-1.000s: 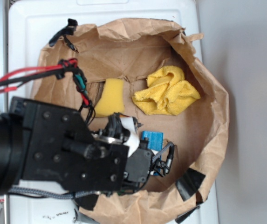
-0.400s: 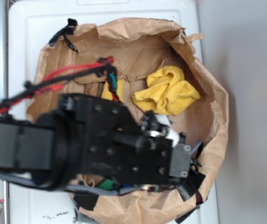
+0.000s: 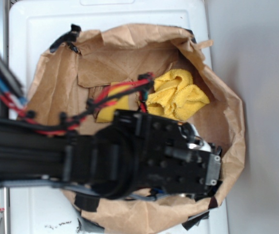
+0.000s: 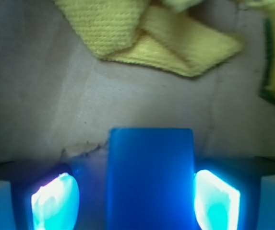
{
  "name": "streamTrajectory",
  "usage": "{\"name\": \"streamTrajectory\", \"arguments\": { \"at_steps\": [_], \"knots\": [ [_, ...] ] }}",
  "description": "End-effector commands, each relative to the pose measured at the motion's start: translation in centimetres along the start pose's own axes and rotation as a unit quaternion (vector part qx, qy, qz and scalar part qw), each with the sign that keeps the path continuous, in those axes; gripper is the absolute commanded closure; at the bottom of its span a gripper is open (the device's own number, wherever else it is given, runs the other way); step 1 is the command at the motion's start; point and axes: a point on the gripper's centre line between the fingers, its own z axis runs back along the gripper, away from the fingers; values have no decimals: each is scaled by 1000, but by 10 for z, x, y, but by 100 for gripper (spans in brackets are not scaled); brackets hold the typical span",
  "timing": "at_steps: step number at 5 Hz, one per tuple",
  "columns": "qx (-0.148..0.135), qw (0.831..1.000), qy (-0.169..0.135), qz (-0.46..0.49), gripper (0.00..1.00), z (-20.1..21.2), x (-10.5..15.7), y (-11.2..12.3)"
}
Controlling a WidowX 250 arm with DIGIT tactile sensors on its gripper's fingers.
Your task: Grab the blue block.
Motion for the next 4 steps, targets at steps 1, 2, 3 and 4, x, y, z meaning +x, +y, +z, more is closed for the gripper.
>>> {"name": "streamTrajectory", "arguments": {
  "at_steps": [1, 2, 3, 4],
  "knots": [
    [-29, 1000, 7, 2, 100, 14, -3, 2],
    [-55, 998, 15, -12, 100, 25, -4, 5],
    [-92, 995, 31, -30, 100, 51, -3, 14],
    [-106, 993, 45, -24, 100, 90, 5, 20]
  ]
}}
